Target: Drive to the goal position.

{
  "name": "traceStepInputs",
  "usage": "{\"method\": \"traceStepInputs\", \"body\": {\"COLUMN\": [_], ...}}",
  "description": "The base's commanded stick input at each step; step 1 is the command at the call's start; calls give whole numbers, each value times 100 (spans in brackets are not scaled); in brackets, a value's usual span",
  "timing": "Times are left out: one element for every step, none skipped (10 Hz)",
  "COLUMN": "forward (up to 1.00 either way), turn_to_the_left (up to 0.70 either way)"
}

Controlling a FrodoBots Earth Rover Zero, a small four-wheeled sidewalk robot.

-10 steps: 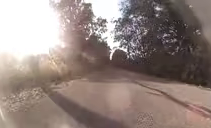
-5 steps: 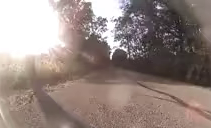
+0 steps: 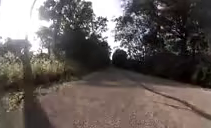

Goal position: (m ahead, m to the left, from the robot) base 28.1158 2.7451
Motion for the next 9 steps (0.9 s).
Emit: {"method": "traceStepInputs", "body": {"forward": [70,70,70,70,70,70,70,70,70], "turn_to_the_left": [2,2,2,2,2,2,2,0,0]}}
